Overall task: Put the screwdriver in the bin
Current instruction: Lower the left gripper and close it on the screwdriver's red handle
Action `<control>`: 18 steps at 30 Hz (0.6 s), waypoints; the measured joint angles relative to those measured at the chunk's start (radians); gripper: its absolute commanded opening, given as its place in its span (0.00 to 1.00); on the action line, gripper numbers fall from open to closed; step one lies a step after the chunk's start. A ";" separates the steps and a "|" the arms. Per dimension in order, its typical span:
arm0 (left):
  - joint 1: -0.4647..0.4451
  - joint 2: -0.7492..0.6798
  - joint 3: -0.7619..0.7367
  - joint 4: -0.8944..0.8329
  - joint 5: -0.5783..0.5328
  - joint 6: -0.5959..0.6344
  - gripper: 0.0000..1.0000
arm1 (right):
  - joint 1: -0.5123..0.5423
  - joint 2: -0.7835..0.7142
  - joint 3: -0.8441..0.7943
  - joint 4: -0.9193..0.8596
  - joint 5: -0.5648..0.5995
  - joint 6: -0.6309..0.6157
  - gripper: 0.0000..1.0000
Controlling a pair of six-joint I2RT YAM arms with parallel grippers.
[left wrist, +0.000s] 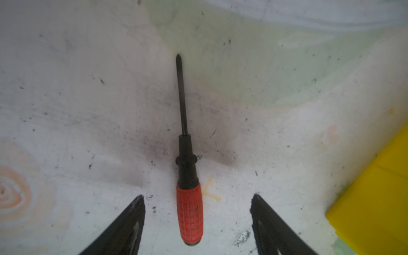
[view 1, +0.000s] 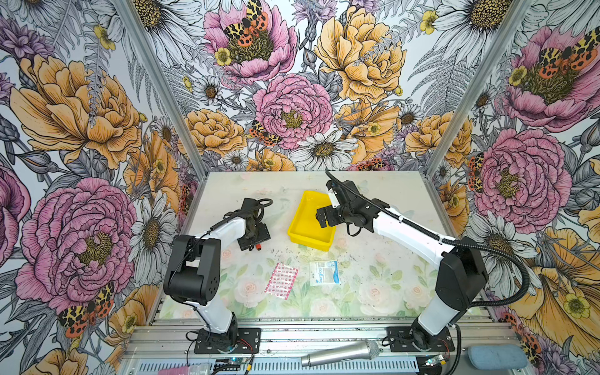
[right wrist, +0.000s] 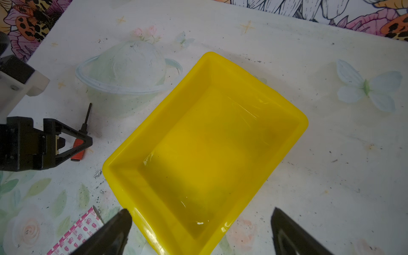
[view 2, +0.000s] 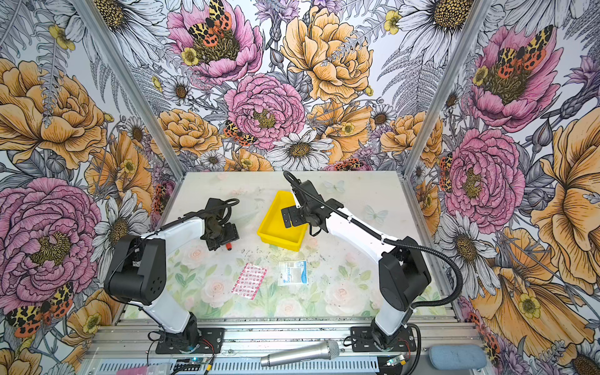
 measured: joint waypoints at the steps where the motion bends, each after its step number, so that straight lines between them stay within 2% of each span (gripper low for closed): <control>1: -0.002 0.008 0.003 0.000 -0.002 0.001 0.65 | 0.000 0.005 0.000 0.003 -0.004 -0.002 0.99; 18: -0.006 0.058 0.021 -0.002 -0.050 0.001 0.23 | 0.000 0.036 0.032 0.006 -0.029 -0.015 0.99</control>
